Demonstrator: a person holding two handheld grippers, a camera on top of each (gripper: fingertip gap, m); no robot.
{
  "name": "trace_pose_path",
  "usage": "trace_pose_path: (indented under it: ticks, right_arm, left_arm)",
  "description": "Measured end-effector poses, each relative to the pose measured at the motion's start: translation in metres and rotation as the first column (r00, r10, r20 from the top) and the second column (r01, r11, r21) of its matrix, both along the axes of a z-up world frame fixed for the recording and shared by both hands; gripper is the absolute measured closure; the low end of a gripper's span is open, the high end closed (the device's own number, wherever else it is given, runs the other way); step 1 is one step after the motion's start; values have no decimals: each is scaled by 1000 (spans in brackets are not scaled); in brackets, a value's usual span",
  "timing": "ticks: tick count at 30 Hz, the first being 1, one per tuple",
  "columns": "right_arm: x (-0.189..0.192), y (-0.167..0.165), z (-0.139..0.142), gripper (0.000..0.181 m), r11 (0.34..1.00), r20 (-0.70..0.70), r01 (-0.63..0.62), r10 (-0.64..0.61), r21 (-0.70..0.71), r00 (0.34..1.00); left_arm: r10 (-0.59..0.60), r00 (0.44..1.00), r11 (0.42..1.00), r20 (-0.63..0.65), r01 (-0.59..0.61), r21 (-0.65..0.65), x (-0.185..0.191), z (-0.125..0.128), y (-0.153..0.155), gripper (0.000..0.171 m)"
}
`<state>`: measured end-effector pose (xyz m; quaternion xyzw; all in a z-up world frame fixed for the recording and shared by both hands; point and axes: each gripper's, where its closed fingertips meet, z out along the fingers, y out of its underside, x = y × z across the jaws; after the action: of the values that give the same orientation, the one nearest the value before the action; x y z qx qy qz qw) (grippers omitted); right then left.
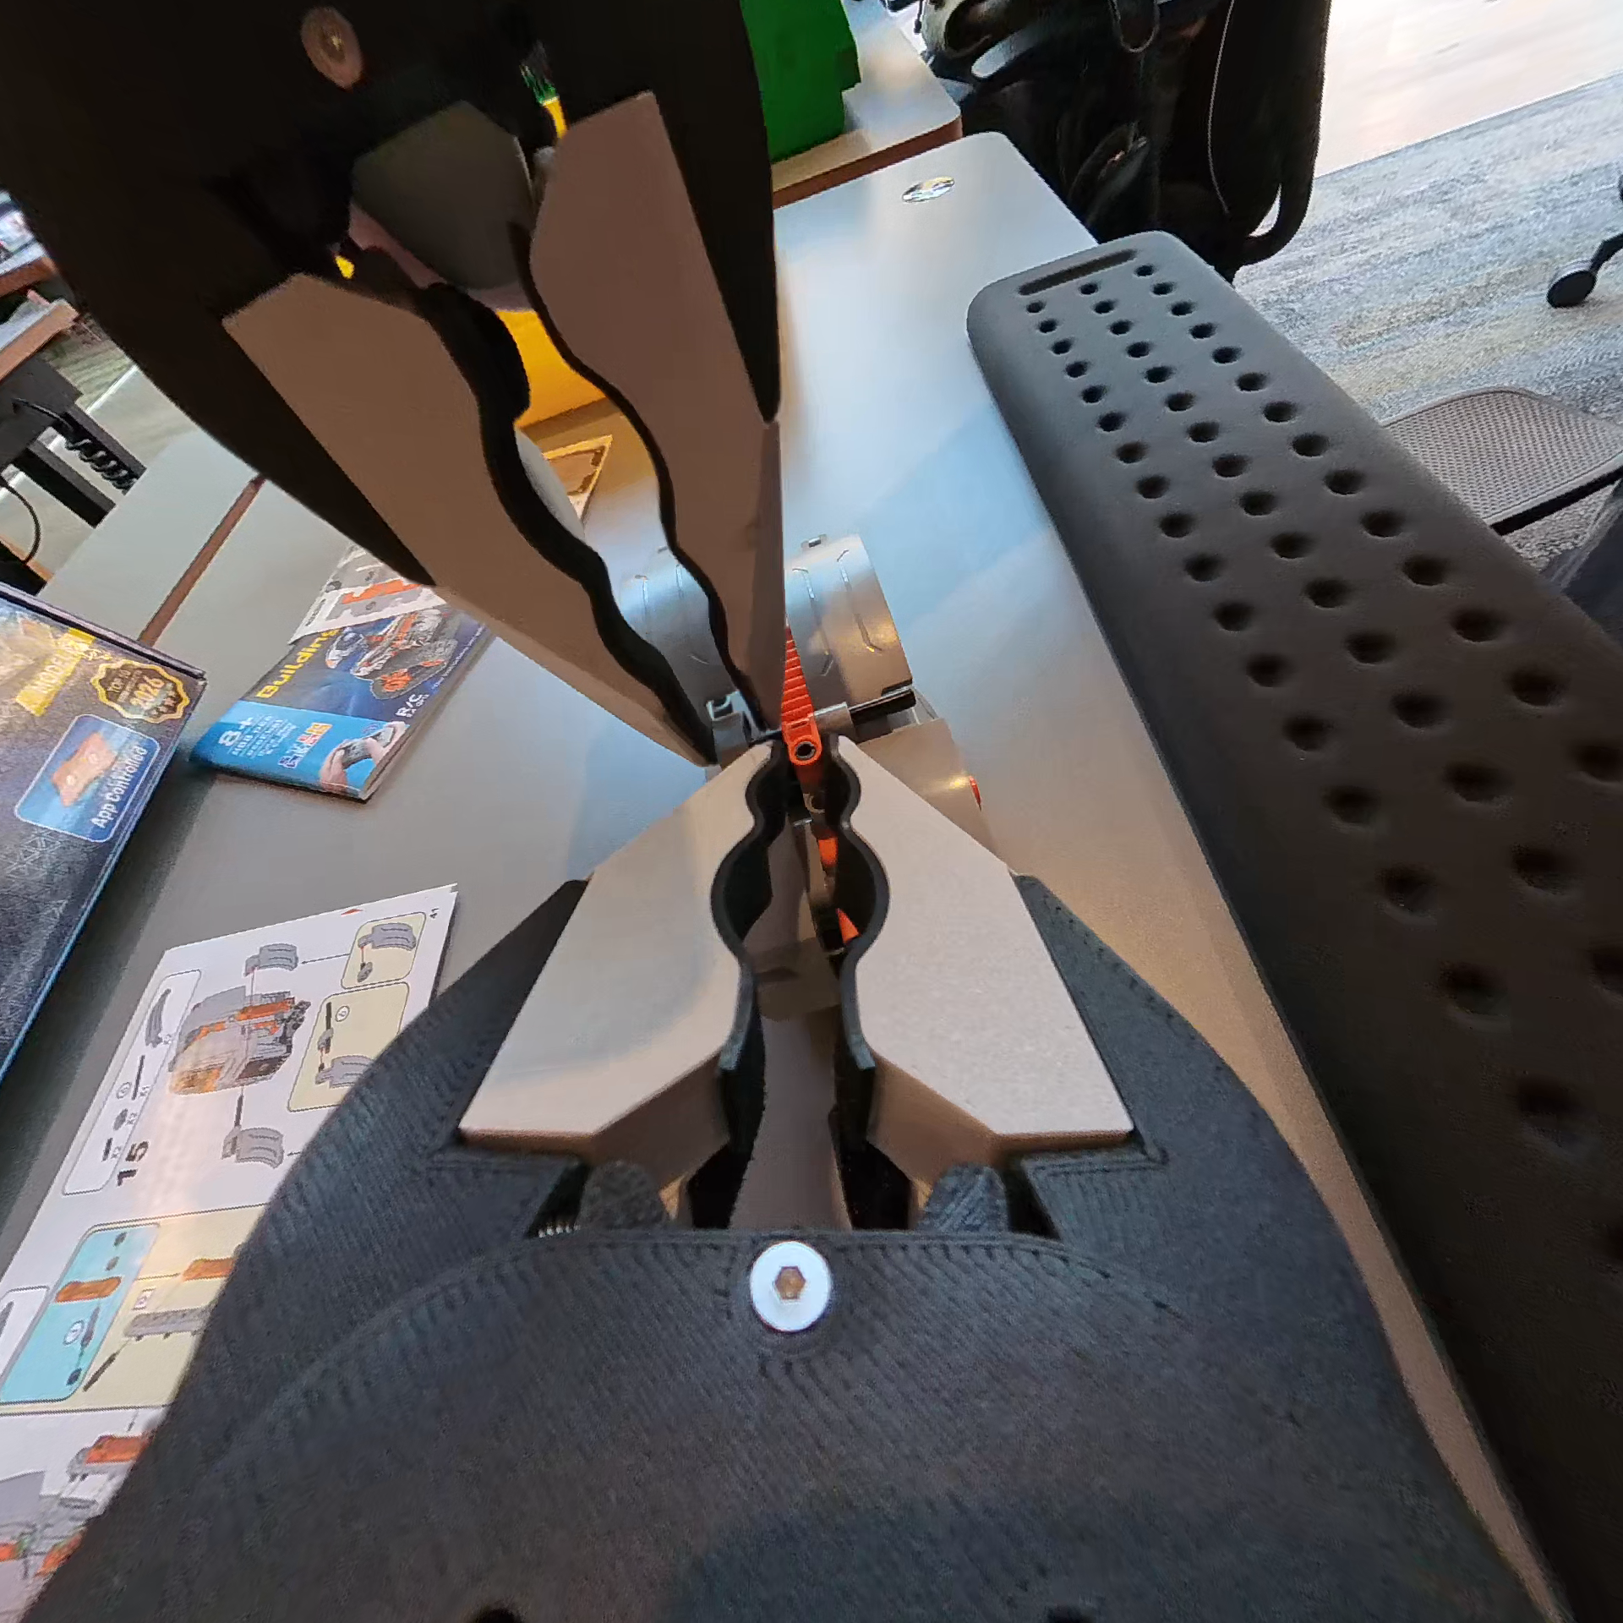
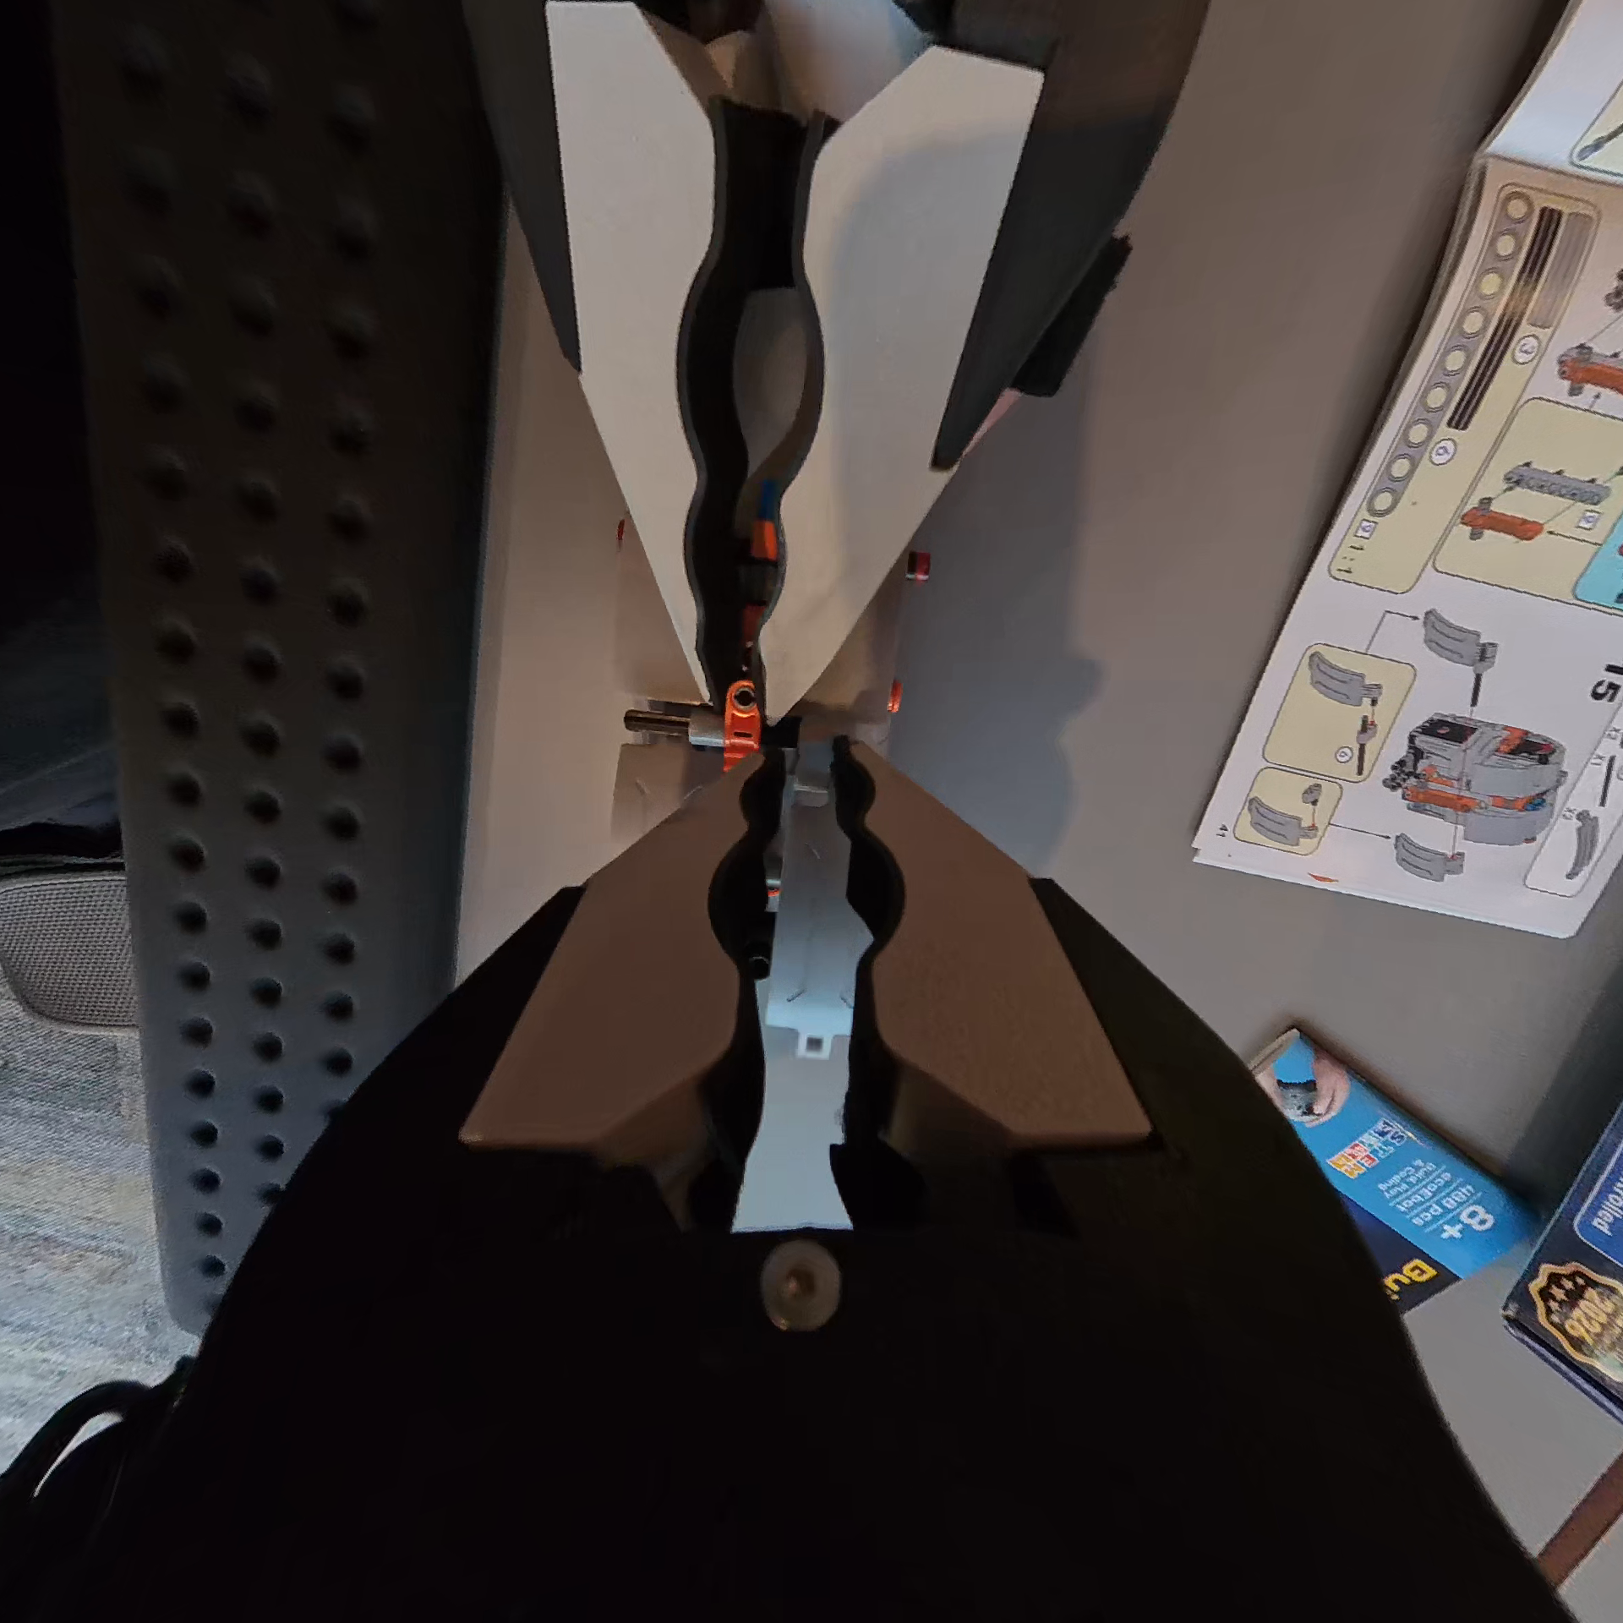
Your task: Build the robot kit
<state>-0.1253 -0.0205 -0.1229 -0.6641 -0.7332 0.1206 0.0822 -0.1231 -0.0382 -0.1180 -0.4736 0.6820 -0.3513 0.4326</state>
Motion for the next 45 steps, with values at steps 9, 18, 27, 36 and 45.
trace_pose_path:
  ticks: [9,18,27,36,45]
  right_arm:
    - [1,2,-5,174,998,29,55,-55,-4,998]
    - [1,3,-5,174,995,9,99,-99,19,995]
    - [0,5,-6,174,996,29,90,-89,-5,996]
    - [19,42,-8,176,980,35,165,-170,113,985]
    - [36,59,1,174,935,0,229,-238,270,971]
  left_arm:
    - [1,1000,1000,1,-1,-16,0,0,0,165]
    - [4,1000,999,3,-3,-48,0,0,0,166]
    - [6,1000,1000,-4,-6,-11,0,-1,1,165]
    - [-190,981,982,-25,190,-5,14,-1,-51,165]
    - [-45,999,991,-25,48,127,0,0,-12,166]
